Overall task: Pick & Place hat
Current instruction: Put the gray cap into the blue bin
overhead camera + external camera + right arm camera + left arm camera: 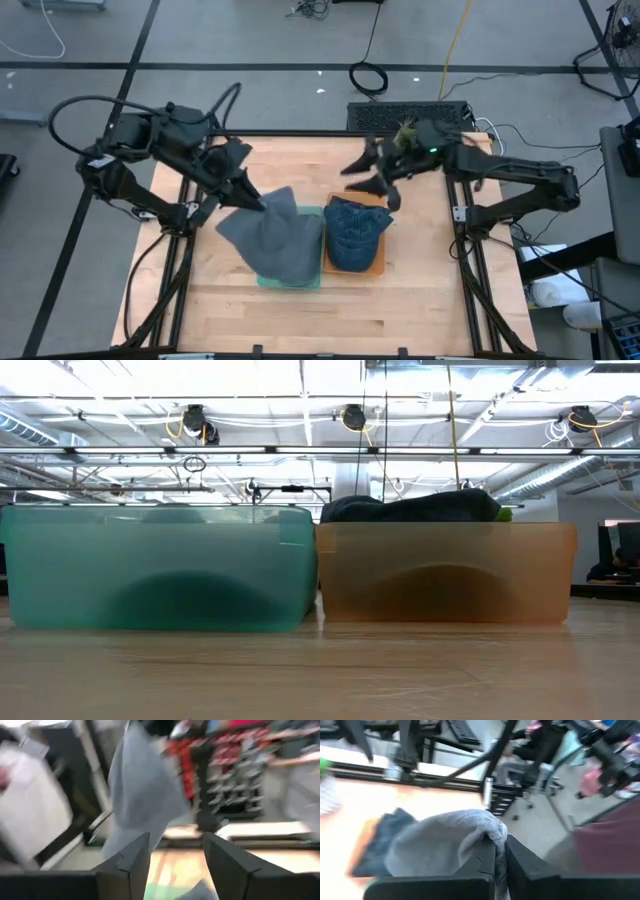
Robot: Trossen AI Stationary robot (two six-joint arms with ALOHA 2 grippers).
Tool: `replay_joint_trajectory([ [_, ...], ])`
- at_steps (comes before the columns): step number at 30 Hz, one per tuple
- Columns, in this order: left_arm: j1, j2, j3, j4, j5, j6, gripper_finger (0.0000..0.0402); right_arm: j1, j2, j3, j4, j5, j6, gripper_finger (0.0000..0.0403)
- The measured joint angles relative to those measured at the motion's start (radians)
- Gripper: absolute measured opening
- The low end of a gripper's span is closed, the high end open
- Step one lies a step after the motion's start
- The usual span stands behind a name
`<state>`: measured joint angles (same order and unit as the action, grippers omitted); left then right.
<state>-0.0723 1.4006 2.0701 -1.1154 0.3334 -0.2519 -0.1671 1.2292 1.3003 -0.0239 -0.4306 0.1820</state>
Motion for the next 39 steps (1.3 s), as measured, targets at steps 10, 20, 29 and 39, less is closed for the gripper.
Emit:
replay_joint_trajectory([
  [10, -0.077, 0.014, 0.001, -0.141, -0.164, 0.136, 0.0014, -0.033, -0.091, 0.0, 0.093, 0.114, 0.073, 0.0174],
  [20, -0.152, 0.07, -0.033, -0.162, -0.254, 0.154, 0.0014, -0.033, -0.084, 0.0, 0.125, 0.113, 0.065, 0.0176],
  [29, -0.182, 0.07, -0.222, -0.069, -0.254, 0.162, 0.0014, -0.036, -0.082, 0.0, 0.12, 0.114, 0.06, 0.0175],
  [39, -0.209, 0.057, -0.422, 0.074, -0.245, 0.162, 0.0013, -0.037, -0.082, 0.0, 0.118, 0.115, 0.038, 0.0175],
])
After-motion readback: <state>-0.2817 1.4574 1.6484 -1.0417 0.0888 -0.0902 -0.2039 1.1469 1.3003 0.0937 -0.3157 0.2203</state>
